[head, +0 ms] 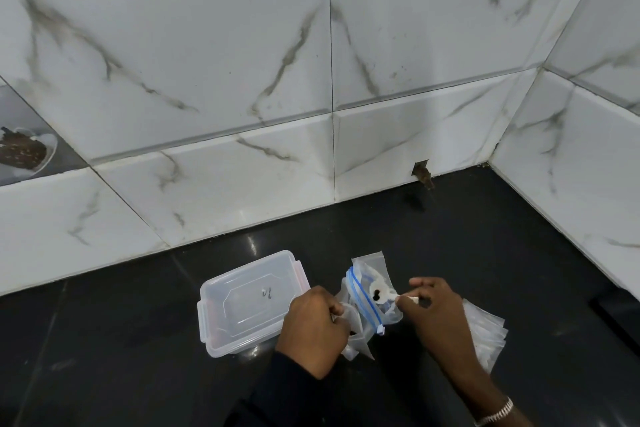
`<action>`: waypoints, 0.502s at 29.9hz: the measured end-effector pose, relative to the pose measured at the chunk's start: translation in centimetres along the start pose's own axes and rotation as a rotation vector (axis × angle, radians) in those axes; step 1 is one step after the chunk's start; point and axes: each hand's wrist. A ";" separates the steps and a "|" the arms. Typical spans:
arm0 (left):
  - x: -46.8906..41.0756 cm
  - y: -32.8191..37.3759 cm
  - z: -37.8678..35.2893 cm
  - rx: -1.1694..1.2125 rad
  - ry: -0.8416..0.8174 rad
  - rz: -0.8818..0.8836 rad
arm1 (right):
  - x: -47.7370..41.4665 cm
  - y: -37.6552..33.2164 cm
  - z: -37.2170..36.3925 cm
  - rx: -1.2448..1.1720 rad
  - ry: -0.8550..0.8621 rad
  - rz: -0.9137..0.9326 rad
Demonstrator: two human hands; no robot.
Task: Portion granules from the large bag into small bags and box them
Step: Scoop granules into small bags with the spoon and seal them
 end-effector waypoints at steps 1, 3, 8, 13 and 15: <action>0.0 0.1 0.0 0.004 0.001 0.001 | -0.5 -0.2 -0.5 0.057 -0.066 -0.005; 0.1 0.1 0.1 -0.001 0.000 -0.013 | -1.4 -1.2 -1.5 0.162 -0.182 -0.006; 0.4 0.2 0.6 0.005 -0.035 -0.092 | -2.0 -2.6 -2.4 0.184 -0.232 0.044; 0.6 0.9 0.8 0.094 -0.038 -0.132 | 2.8 -2.6 2.5 -0.200 0.091 0.330; 0.8 2.0 0.7 0.139 -0.059 -0.134 | 5.2 -2.0 4.1 -0.235 -0.048 0.436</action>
Point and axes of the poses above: each hand's wrist, its own x-axis away from the middle knuckle, its own z-axis out of the back of the hand, y = z × x, and after that the axes turned 15 degrees about x, right-handed
